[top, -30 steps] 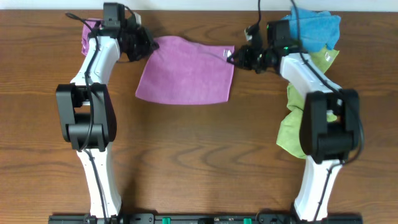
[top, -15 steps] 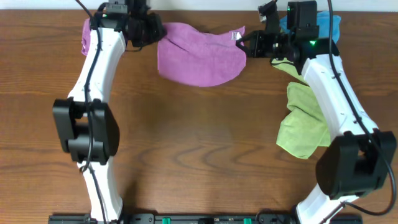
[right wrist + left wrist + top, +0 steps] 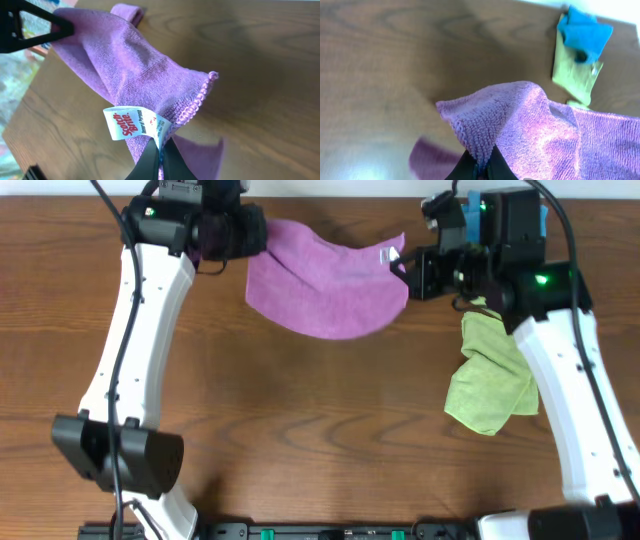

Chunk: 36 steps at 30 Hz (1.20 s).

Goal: Fold the cloth
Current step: 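Lift the pink cloth with both grippers and pull it toward the robot, then hold the pink cloth taut between both grippers and lower it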

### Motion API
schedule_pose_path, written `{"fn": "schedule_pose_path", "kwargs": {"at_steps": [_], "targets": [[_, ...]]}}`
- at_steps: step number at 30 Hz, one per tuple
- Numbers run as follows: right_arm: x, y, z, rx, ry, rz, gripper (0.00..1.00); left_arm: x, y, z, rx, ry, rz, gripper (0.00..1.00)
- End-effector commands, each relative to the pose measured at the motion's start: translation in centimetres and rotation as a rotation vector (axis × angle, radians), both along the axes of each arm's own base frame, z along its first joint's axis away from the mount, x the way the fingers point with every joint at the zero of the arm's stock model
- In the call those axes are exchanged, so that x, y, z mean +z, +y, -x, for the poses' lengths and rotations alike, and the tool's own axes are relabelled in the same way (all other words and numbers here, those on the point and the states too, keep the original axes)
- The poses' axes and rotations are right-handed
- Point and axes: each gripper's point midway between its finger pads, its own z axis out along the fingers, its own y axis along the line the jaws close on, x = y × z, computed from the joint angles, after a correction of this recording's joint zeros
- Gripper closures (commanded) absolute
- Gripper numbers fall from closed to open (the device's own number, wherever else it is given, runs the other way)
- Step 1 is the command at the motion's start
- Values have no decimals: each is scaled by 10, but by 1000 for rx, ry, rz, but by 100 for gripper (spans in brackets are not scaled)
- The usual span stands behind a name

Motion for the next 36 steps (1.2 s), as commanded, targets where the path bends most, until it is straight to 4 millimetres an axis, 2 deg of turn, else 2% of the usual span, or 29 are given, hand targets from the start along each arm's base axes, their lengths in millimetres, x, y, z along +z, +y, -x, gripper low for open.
{"fn": "schedule_pose_path", "kwargs": {"at_steps": [1,3,8,13,19,24,31,34,36], "targets": [[10,0,12,24,-38,49,98,27,7,18,-1,-48,-44,94],[14,-2,24,22,-31,61,98,33,7,36,-10,-25,-51,94],[21,-6,48,7,-32,123,98,43,10,64,9,-23,-122,94],[30,-8,72,-9,-64,203,99,60,10,96,43,-92,-214,94],[51,-17,94,-25,-132,224,99,64,31,137,82,-152,-253,94],[49,-35,116,-48,-111,288,98,51,49,172,107,-180,-249,95],[44,-49,149,-48,-54,319,98,26,68,217,162,-151,-218,94],[43,-45,162,-30,-33,313,98,15,70,230,172,-128,-194,94],[38,-33,170,6,-11,304,98,5,66,235,162,-98,-171,94]]}}
